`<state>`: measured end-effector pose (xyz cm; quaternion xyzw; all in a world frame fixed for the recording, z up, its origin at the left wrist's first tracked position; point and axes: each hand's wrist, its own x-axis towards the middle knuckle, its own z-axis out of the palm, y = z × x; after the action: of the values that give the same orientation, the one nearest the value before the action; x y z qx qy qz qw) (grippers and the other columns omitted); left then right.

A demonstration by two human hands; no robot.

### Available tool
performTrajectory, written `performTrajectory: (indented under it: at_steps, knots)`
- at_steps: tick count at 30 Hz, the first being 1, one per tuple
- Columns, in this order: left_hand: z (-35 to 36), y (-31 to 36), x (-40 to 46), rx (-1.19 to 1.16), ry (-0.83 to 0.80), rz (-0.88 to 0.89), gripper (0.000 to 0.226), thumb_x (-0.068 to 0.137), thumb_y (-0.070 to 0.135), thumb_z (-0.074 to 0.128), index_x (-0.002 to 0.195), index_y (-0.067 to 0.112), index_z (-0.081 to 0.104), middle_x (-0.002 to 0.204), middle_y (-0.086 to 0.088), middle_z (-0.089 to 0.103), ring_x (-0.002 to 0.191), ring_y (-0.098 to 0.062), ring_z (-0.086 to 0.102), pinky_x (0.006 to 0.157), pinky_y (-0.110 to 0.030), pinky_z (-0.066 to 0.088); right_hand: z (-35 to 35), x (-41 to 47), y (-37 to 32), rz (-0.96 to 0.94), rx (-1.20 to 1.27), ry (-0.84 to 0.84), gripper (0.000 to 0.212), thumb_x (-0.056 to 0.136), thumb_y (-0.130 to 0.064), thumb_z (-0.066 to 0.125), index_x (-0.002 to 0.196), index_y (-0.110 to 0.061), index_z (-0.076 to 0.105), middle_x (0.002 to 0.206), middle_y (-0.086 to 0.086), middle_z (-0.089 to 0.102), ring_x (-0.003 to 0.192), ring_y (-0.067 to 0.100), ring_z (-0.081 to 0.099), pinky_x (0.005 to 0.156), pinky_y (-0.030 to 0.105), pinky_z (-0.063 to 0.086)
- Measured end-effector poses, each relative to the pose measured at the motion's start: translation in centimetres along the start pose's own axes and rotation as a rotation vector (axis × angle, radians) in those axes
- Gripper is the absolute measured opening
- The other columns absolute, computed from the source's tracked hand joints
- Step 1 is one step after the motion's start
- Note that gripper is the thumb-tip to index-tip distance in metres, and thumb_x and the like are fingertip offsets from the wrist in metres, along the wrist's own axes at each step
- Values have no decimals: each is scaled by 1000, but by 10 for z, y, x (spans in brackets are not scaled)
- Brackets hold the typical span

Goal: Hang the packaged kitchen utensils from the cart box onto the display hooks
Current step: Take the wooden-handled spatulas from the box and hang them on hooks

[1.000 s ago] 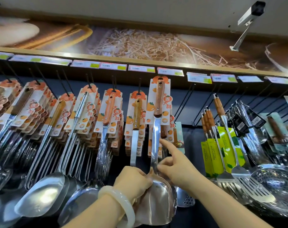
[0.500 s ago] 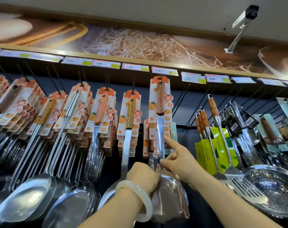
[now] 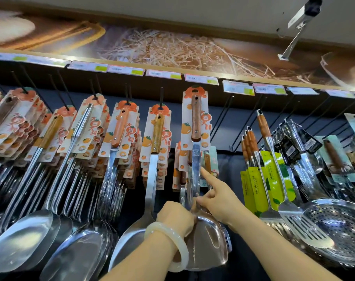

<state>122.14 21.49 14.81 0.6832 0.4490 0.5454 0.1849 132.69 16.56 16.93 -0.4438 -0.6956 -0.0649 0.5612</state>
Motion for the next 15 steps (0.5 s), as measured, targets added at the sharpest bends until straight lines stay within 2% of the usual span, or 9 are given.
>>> performTrajectory:
  at_steps: [4, 7, 9, 10, 12, 15]
  knots:
    - [4, 0, 3, 25, -5, -13, 38, 82, 42, 65, 102, 10, 62, 110, -7, 67, 102, -25, 64, 78, -28, 49, -1, 1, 4, 26, 6, -27, 81, 87, -2, 58, 143, -46, 18, 71, 21, 60, 66, 17, 52, 72, 27, 51]
    - [5, 3, 1, 55, -1, 1, 38, 82, 48, 62, 100, 14, 62, 109, -6, 68, 101, -24, 64, 70, -24, 43, -2, 3, 6, 33, 13, -45, 82, 86, 0, 57, 144, -44, 19, 73, 20, 57, 68, 21, 50, 76, 29, 51]
    - [6, 1, 0, 52, -7, 4, 40, 81, 48, 63, 100, 13, 64, 106, -6, 69, 94, -24, 65, 68, -24, 43, -2, 3, 7, 48, -6, -48, 82, 85, 2, 57, 145, -42, 20, 74, 22, 63, 68, 21, 53, 79, 31, 54]
    - [7, 0, -1, 44, -12, -1, 38, 81, 46, 64, 98, 12, 64, 103, -6, 69, 91, -24, 65, 66, -24, 42, -2, 2, 8, 53, -16, -47, 82, 85, 2, 57, 144, -41, 21, 73, 21, 65, 68, 21, 54, 78, 31, 54]
    - [8, -6, -3, 36, -31, -6, 35, 83, 43, 64, 97, 11, 65, 91, -5, 65, 89, -24, 65, 63, -24, 41, 0, 1, 9, 55, -46, -50, 80, 84, 3, 57, 145, -38, 24, 65, 4, 63, 66, 19, 52, 70, 27, 52]
    - [9, -12, -6, 41, -56, 1, 37, 84, 41, 63, 103, 9, 66, 88, -4, 62, 81, -22, 59, 65, -24, 41, 4, 4, 12, 76, -128, -72, 80, 84, 0, 58, 146, -33, 22, 69, -13, 47, 52, 6, 50, 60, 17, 45]
